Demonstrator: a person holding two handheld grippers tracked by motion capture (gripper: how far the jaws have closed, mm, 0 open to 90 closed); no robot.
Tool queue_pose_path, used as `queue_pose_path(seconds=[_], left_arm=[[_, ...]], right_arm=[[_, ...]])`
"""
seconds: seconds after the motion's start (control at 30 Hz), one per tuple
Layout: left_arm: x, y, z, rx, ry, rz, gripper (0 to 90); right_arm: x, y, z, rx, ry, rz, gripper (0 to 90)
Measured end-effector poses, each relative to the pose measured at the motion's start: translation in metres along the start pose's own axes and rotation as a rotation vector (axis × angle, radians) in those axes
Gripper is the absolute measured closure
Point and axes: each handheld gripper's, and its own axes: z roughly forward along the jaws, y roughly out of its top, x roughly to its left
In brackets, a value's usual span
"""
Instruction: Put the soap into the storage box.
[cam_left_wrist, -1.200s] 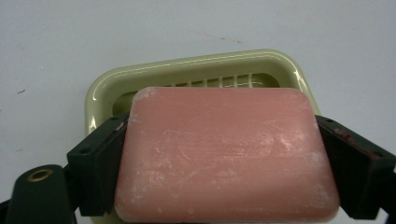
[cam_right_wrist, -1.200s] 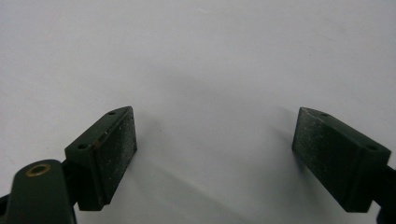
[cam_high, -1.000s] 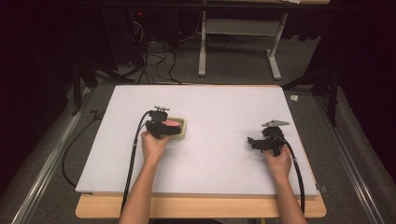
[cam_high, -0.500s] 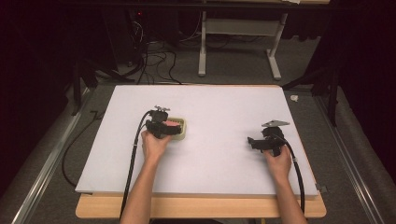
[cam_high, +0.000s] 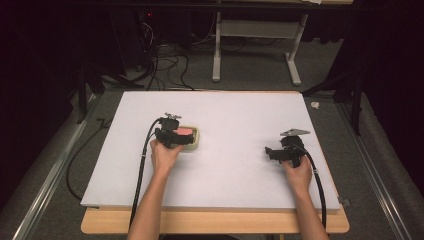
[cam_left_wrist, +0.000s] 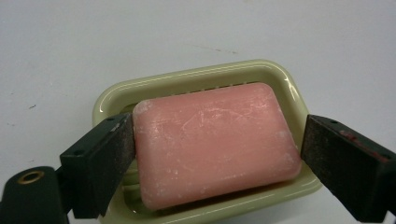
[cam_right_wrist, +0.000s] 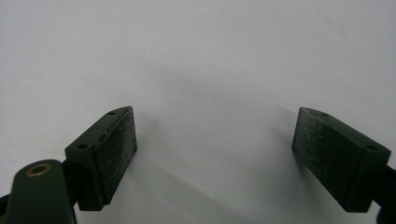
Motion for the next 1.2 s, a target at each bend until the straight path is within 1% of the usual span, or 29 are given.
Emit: queue_pose_path(seconds=[0.13, 0.37, 0.53, 0.73, 0.87, 1.07, 1.2], left_arm=[[0.000, 0.000, -0.003, -0.003, -0.007, 0.003, 12.7], [-0.001, 0.001, -0.009, -0.024, -0.016, 0.022, 14.8], [-0.002, 0.000, -0.011, -0.030, -0.016, 0.033, 14.9], [-0.003, 0.000, -0.017, -0.049, -0.023, 0.043, 15.0], [-0.004, -0.001, -0.019, -0.048, -0.013, 0.064, 15.1], [-0.004, -0.002, -0.026, -0.058, -0.022, 0.078, 15.1], [-0.003, -0.004, -0.030, -0.074, -0.027, 0.077, 15.3]], right_arm=[[0.000, 0.000, 0.000, 0.000, 0.000, 0.001, 14.4], [0.000, 0.000, 0.000, 0.000, 0.000, 0.001, 14.4], [0.000, 0.000, 0.000, 0.000, 0.000, 0.001, 14.4], [0.000, 0.000, 0.000, 0.000, 0.001, 0.002, 14.4], [0.000, 0.000, 0.000, 0.000, 0.000, 0.002, 14.3], [0.000, 0.000, 0.000, 0.000, 0.000, 0.003, 14.3], [0.000, 0.000, 0.000, 0.000, 0.001, 0.003, 14.3]])
